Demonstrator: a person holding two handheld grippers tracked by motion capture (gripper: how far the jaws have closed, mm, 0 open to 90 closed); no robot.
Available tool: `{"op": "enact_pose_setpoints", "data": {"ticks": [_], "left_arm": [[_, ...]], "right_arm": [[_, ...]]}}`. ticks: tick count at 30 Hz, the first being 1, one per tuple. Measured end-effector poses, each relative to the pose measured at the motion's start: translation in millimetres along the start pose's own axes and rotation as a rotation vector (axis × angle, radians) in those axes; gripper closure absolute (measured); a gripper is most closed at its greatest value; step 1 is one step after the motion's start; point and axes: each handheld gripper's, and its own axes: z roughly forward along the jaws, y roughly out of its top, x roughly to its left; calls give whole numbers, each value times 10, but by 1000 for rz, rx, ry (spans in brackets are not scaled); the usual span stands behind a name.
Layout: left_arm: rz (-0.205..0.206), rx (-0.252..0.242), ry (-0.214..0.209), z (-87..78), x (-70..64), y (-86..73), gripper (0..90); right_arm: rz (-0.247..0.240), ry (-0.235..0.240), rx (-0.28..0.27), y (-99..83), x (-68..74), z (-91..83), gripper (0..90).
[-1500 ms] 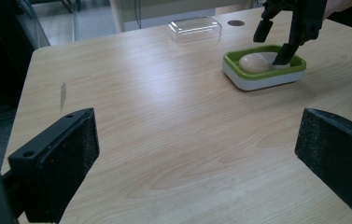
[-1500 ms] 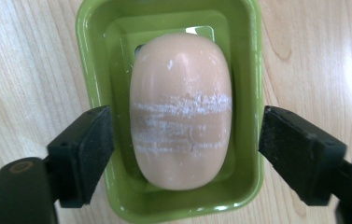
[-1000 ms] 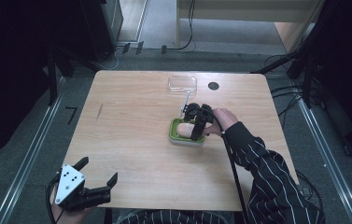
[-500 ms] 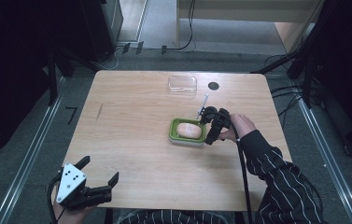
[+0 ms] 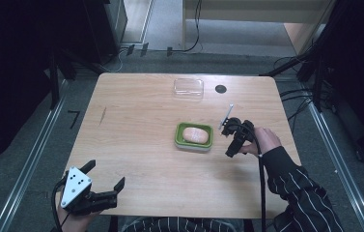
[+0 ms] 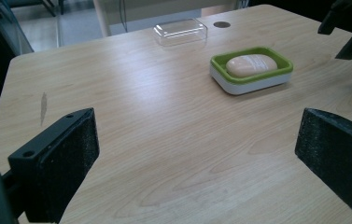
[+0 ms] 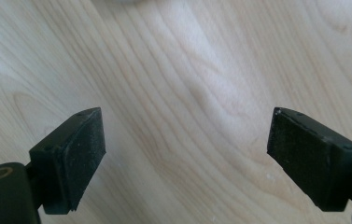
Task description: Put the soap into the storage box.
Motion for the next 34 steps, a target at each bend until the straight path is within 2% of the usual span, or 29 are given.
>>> {"op": "enact_pose_setpoints", "data": {"ticks": [11,17,19,25,26,27,28,29,31,33,34], "left_arm": [[0,-1,-4,11,-1,5,0],[13,20,-3,28,-13,8,0],[14,22,7,32,-20,11,30],[14,23,8,43,-21,17,31],[16,31,25,50,-30,20,44],[16,31,25,50,-30,20,80],[28,46,60,58,-47,20,80],[46,73,67,74,-57,14,148],[49,77,55,79,-63,11,136],[85,81,58,80,-92,23,137],[85,81,58,80,-92,23,138]], "right_arm": [[57,0,33,-322,49,89,118],[68,3,43,-446,84,139,118],[69,-1,52,-508,110,165,118],[81,1,53,-589,122,190,115],[86,-2,52,-605,131,196,114],[86,-2,52,-605,131,196,114],[87,-2,53,-609,133,192,114],[86,-6,52,-612,133,190,114],[83,-6,53,-612,131,191,114],[75,-3,48,-606,140,208,114],[75,-3,48,-606,140,208,114]]}}
